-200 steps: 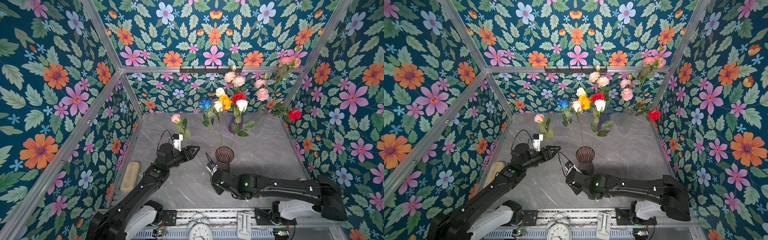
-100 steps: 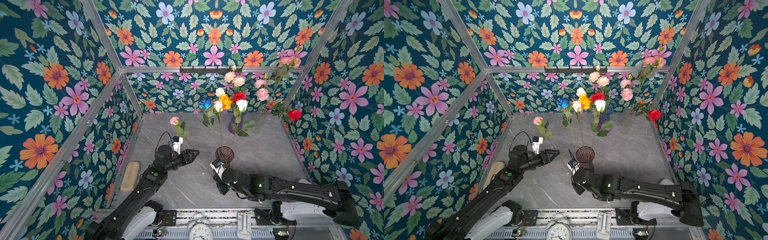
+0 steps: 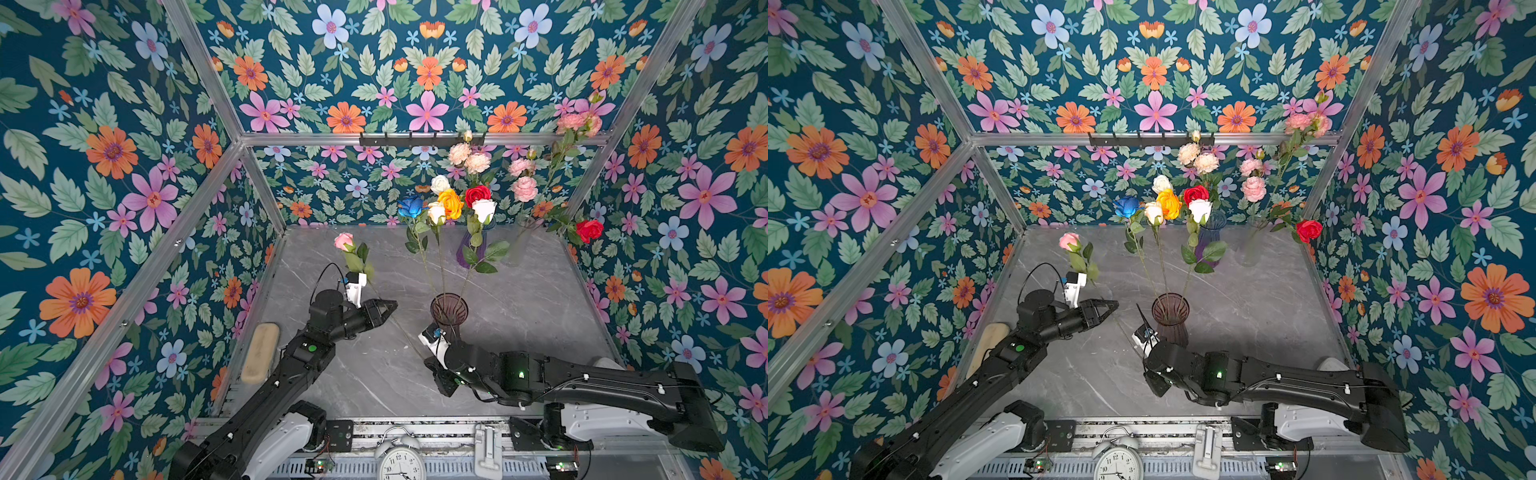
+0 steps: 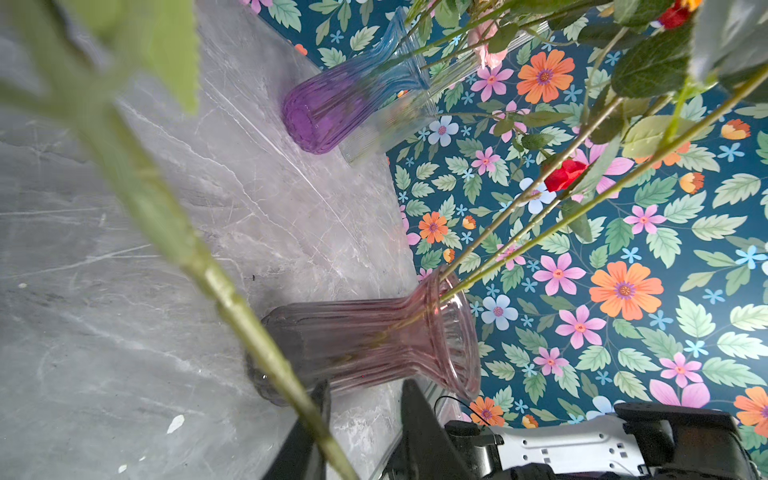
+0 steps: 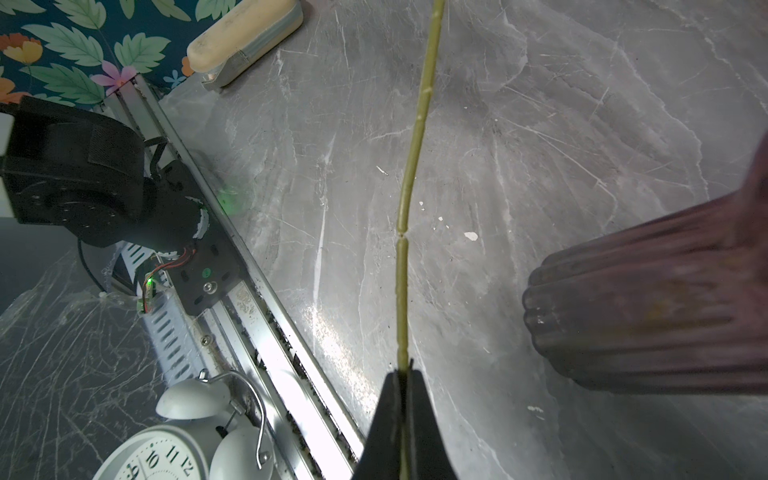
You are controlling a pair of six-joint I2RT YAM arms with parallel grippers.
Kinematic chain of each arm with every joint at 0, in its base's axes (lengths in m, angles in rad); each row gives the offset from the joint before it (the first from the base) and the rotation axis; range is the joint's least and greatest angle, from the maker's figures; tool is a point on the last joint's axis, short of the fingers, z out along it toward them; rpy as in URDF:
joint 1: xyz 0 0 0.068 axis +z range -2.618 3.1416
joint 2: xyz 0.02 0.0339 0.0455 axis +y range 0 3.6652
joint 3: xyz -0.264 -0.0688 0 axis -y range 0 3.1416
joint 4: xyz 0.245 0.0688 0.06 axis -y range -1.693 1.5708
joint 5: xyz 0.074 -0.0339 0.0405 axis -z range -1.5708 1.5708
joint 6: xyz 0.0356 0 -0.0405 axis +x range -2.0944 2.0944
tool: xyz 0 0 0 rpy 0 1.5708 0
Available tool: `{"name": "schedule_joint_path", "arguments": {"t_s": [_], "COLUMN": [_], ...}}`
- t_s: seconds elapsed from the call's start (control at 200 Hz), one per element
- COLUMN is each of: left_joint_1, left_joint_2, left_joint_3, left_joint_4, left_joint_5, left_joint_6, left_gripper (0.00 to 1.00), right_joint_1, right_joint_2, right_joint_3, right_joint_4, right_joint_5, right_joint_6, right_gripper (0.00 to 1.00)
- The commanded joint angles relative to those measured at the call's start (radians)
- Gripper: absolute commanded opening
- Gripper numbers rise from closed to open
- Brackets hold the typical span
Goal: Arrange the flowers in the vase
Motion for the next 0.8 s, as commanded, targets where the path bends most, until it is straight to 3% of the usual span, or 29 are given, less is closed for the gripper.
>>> {"name": "schedule_joint_path", "arguments": {"t_s": [0.0,0.28,0.43,0.645,0.775,0.79], "left_joint_1": [0.001,0.001,0.001,0.001,0.001,0.001], "left_joint_2": [-0.009,-0.025,-0.025,-0.028,-0.038,-0.038], "left_joint_3": [0.000,0.070,0.115,0.124,0.132,0.136], "left_joint_4": [0.028,-0.081,-0.121,-0.126,-0.145,-0.153], "left_joint_5": [0.010,-0.016,-0.014,-0.010,-0.024,-0.027], "left_joint_6": [0.003,0.066,0.085,0.079,0.096,0.104], "left_gripper": [0.32,0.31,0.16,0.11,0.00,0.00], "right_joint_1": [0.001,0.021,0.029,0.030,0.030,0.030], "right_joint_2": [-0.006,-0.014,-0.004,0.001,-0.002,-0.004], "right_joint_3": [0.001,-0.019,-0.023,-0.020,-0.017,-0.018], "right_joint_4": [0.022,0.014,0.026,0.047,0.046,0.044], "right_joint_5": [0.009,0.053,0.064,0.057,0.051,0.053], "right_joint_6": [0.008,0.016,0.025,0.025,0.026,0.027], "right_gripper": [0.00,0.00,0.00,0.00,0.00,0.04]}}
